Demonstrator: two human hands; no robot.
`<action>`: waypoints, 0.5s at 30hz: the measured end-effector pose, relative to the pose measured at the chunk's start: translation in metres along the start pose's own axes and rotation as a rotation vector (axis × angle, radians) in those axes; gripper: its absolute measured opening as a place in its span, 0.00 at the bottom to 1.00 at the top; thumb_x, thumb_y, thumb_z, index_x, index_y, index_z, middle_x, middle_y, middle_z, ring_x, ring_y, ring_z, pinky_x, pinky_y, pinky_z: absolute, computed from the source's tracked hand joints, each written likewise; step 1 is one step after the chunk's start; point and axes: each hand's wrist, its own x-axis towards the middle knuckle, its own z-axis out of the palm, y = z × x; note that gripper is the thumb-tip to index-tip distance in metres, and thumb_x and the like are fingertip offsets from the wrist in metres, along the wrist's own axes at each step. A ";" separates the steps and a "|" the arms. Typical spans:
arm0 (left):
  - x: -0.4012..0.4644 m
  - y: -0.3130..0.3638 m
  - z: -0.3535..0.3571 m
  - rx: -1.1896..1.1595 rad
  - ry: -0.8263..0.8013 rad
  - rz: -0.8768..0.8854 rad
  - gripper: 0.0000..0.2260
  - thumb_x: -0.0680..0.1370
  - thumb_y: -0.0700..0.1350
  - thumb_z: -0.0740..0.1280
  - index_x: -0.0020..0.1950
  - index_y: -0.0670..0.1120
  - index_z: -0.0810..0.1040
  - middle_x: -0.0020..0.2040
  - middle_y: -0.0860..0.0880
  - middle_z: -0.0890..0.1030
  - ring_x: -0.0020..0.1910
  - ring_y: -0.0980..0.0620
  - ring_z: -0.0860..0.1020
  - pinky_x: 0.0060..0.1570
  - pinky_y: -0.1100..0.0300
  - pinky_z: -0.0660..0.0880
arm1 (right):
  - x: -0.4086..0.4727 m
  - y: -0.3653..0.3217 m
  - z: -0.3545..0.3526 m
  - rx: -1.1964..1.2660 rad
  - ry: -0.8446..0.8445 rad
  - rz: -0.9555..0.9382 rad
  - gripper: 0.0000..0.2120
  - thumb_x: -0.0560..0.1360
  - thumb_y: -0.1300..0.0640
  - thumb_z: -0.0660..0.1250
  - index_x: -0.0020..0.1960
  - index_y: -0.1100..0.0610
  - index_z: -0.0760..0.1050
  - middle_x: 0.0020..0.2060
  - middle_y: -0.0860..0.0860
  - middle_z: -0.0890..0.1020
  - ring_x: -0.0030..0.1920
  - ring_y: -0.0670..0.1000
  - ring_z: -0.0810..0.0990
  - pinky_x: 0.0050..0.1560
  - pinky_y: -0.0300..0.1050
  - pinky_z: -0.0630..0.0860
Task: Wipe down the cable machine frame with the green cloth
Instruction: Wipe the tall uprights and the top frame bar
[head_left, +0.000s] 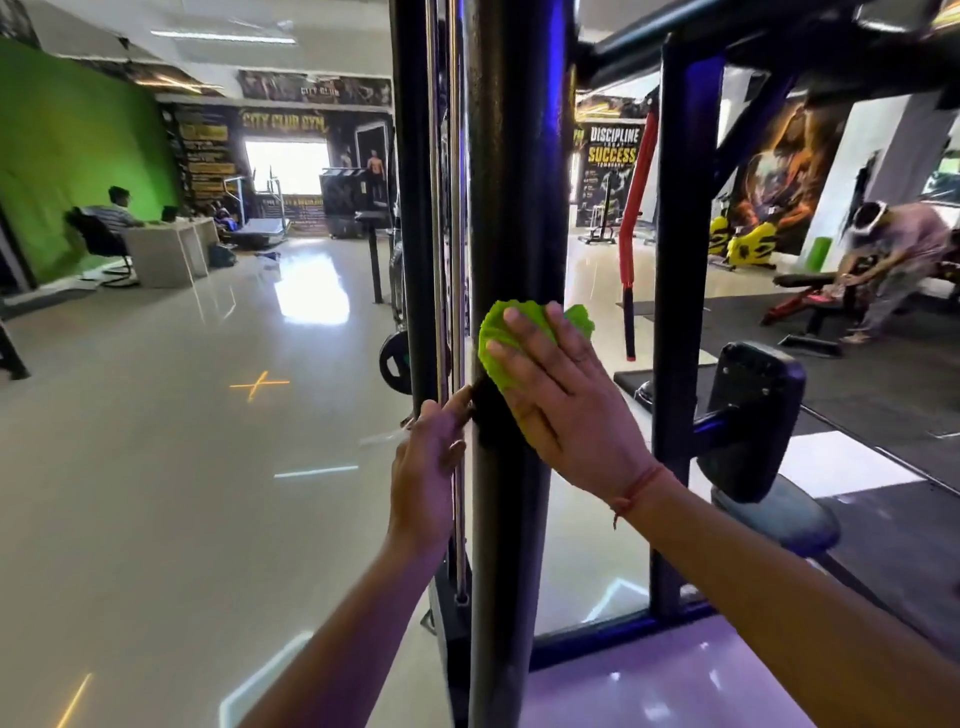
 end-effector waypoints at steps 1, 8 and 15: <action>-0.002 -0.003 -0.001 0.003 0.010 -0.016 0.20 0.86 0.49 0.51 0.62 0.45 0.81 0.58 0.49 0.85 0.59 0.56 0.81 0.55 0.63 0.76 | -0.007 -0.004 0.004 0.003 0.013 0.028 0.23 0.82 0.60 0.66 0.76 0.56 0.68 0.78 0.55 0.64 0.80 0.62 0.54 0.76 0.66 0.60; -0.018 -0.023 -0.020 0.056 0.009 -0.201 0.25 0.86 0.53 0.47 0.68 0.43 0.78 0.60 0.49 0.84 0.59 0.59 0.81 0.58 0.59 0.70 | -0.059 -0.009 0.012 -0.049 -0.137 -0.156 0.22 0.81 0.61 0.64 0.75 0.52 0.71 0.77 0.50 0.66 0.80 0.57 0.57 0.78 0.60 0.58; -0.035 -0.043 -0.026 0.098 0.053 -0.284 0.24 0.86 0.53 0.45 0.57 0.50 0.81 0.49 0.56 0.87 0.48 0.64 0.82 0.54 0.60 0.69 | -0.102 -0.019 0.027 -0.092 -0.266 -0.252 0.30 0.78 0.65 0.67 0.78 0.51 0.66 0.79 0.48 0.62 0.81 0.57 0.54 0.79 0.60 0.54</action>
